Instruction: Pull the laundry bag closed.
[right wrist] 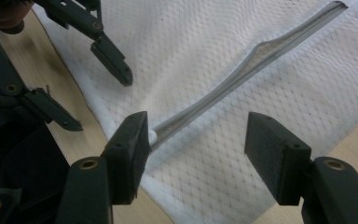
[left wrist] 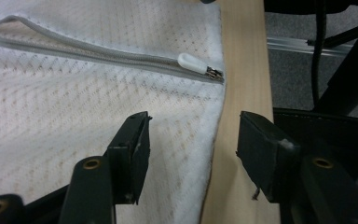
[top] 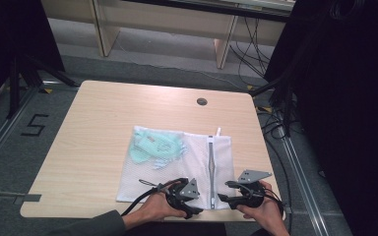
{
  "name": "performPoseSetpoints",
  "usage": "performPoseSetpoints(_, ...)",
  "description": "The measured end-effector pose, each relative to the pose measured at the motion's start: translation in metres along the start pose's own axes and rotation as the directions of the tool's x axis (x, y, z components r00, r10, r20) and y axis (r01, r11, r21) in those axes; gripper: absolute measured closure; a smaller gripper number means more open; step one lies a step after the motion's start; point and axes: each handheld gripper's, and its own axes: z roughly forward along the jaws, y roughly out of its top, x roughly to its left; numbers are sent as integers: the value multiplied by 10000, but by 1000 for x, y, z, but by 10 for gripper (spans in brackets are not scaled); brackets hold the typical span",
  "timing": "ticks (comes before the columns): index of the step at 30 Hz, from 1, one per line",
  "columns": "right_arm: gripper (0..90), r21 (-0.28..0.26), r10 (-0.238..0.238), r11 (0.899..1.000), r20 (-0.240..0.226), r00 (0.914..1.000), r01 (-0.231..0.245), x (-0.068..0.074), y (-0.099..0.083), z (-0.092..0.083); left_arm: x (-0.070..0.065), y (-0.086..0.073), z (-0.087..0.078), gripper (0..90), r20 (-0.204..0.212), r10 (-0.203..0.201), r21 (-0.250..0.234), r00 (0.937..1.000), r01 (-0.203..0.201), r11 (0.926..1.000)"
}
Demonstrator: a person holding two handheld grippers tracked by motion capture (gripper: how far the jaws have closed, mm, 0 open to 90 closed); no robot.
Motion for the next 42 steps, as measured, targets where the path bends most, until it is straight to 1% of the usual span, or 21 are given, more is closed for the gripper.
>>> performPoseSetpoints(2,409,-17,-72,10000,-17,10000,72,0,0,0,1,1,3,450,53,90,175,9999,-91,9998)
performPoseSetpoints(3,409,-394,22,9992,30,10000,-21,1,-1,4,0,1,5,452,84,55,200,9999,-57,9998)
performPoseSetpoints(5,412,-6,-245,9997,-29,9997,245,-1,1,1,1,2,7,456,74,215,194,9997,-217,9996)
performPoseSetpoints(12,430,-24,-231,9997,-210,9995,230,2,0,3,2,5,7,574,167,351,287,9992,-356,9990)
performPoseSetpoints(14,431,69,-337,9994,-220,9992,338,1,1,2,2,5,7,675,209,398,288,9990,-404,9988)
performPoseSetpoints(15,431,-105,-83,9999,-227,9997,81,3,0,4,2,5,7,718,167,416,267,9990,-420,9988)
performPoseSetpoints(21,444,-126,-371,9992,-359,9987,367,3,0,6,4,4,7,869,81,487,135,9988,-488,9987)
performPoseSetpoints(24,462,183,-548,9983,-637,9965,561,7,0,8,4,3,8,879,4,398,-37,9992,-398,9992)
performPoseSetpoints(25,472,8,-407,9992,-766,9962,409,9,0,10,5,3,8,880,-4,492,-27,9988,-492,9988)
performPoseSetpoints(26,482,364,-745,9963,-855,9936,778,7,1,8,5,4,8,880,30,461,-18,9989,-461,9989)
performPoseSetpoints(27,488,35,-745,9972,-861,9935,751,8,0,12,5,3,8,881,37,345,-1,9994,-345,9994)
performPoseSetpoints(28,500,434,-873,9948,-1042,9907,922,8,1,10,5,3,8,881,49,359,-3,9993,-359,9994)
performPoseSetpoints(30,520,506,-1019,9929,-1106,9886,1080,8,1,12,5,4,8,881,46,382,-3,9993,-382,9993)
performPoseSetpoints(31,531,625,-916,9931,-1181,9888,995,9,1,12,6,4,8,882,2,523,-16,9986,-523,9986)
performPoseSetpoints(33,551,423,-978,9937,-1271,9871,1039,10,0,16,5,4,7,882,45,305,-25,9995,-305,9995)
performPoseSetpoints(34,557,780,-998,9907,-1368,9856,1112,11,2,15,6,4,7,882,79,312,-4,9995,-311,9995)
performPoseSetpoints(36,571,899,-1129,9879,-1440,9831,1266,11,2,17,6,4,7,882,30,341,-26,9994,-341,9994)
performPoseSetpoints(37,576,718,-1044,9907,-1475,9835,1159,13,1,19,6,4,6,882,21,334,-28,9994,-334,9994)
performPoseSetpoints(38,593,957,-1371,9837,-1503,9791,1524,11,2,19,6,5,6,882,97,245,-36,9997,-245,9997)
performPoseSetpoints(40,603,1132,-1130,9847,-1622,9803,1322,12,2,19,7,5,6,882,116,170,-89,9998,-169,9998)
performPoseSetpoints(42,619,864,-1079,9886,-1648,9804,1233,14,1,23,7,5,5,882,134,156,-113,9998,-154,9998)
